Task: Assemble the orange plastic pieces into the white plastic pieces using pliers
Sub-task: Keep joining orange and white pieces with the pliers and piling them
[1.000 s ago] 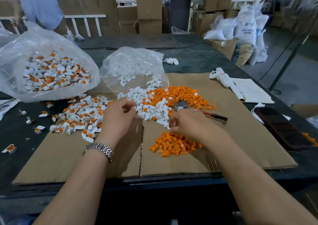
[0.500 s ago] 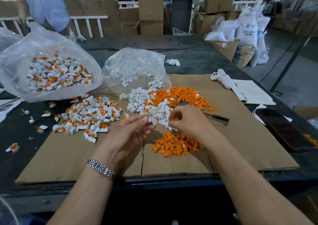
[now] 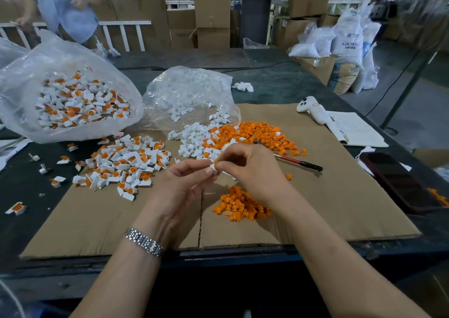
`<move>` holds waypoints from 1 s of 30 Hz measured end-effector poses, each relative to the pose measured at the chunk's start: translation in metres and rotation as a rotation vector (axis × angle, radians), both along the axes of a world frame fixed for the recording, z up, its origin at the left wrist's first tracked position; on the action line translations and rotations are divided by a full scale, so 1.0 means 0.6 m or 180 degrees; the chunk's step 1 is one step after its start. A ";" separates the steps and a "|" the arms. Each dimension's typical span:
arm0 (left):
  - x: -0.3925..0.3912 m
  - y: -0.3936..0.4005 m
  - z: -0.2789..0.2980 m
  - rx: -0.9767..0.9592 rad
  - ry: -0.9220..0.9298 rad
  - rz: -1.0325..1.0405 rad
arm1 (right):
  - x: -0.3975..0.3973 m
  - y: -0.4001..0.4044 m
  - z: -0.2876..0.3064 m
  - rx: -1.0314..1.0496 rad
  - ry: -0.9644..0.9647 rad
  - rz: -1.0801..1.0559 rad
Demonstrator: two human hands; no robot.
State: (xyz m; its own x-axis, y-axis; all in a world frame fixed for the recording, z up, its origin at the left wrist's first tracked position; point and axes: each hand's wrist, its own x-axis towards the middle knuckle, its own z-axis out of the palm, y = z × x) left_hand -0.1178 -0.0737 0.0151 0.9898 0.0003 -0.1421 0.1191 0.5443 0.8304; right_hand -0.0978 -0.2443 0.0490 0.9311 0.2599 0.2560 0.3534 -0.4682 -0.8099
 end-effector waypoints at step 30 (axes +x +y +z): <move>-0.013 0.018 0.018 0.0998 -0.0623 -0.0186 | -0.014 -0.011 0.002 0.0174 0.0008 0.0284</move>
